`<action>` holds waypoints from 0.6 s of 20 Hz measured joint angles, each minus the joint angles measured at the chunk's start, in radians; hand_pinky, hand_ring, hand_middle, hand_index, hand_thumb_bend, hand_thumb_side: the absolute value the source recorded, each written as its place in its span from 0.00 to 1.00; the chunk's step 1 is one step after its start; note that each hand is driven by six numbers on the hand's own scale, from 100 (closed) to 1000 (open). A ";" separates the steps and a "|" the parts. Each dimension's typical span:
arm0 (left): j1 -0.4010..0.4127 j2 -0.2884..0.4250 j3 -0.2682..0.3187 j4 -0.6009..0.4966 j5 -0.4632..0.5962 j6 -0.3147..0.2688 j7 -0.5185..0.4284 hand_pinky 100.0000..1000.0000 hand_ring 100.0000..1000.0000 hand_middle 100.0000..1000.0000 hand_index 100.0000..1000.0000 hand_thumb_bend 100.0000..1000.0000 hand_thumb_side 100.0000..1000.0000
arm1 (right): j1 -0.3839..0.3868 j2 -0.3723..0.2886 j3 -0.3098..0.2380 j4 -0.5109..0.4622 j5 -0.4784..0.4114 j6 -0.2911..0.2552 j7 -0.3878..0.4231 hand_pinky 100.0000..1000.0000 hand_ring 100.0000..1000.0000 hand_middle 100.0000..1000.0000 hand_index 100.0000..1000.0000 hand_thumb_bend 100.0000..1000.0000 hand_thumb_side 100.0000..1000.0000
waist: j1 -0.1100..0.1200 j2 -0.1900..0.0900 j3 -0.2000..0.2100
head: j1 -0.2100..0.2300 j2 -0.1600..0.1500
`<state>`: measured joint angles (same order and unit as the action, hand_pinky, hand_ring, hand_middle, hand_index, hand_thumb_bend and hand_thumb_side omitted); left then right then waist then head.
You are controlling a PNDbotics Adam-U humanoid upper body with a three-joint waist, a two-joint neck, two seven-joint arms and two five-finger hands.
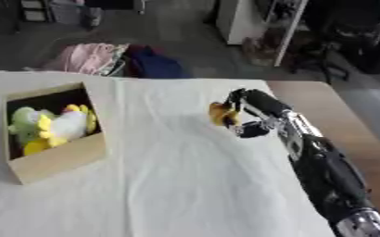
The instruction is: Pick up objects on the table and place them in the box.
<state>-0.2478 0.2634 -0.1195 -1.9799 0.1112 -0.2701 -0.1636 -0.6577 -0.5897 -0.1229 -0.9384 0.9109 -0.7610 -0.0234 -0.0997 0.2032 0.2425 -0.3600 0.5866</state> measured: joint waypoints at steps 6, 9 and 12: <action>-0.020 0.000 -0.005 0.000 0.017 0.001 -0.001 0.69 0.66 0.51 0.71 0.00 0.56 | -0.095 0.009 0.030 -0.041 -0.094 -0.033 0.075 0.65 0.44 0.13 0.30 0.00 0.06 | 0.000 0.000 0.037 | -0.012 -0.008; -0.039 0.000 -0.006 0.000 0.031 0.000 -0.002 0.69 0.66 0.51 0.71 0.00 0.56 | -0.139 0.035 0.042 -0.050 -0.121 -0.044 0.117 0.65 0.45 0.13 0.30 0.00 0.05 | 0.000 0.000 0.069 | -0.023 -0.017; -0.064 0.000 -0.006 0.000 0.051 -0.002 -0.001 0.69 0.65 0.51 0.71 0.00 0.55 | -0.169 0.060 0.051 -0.056 -0.137 -0.054 0.151 0.65 0.45 0.13 0.30 0.00 0.04 | -0.001 0.000 0.103 | -0.035 -0.020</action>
<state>-0.3119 0.2635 -0.1259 -1.9799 0.1621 -0.2723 -0.1649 -0.8265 -0.5292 -0.0718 -0.9943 0.7742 -0.8154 0.1275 -0.1009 0.2028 0.3452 -0.3945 0.5662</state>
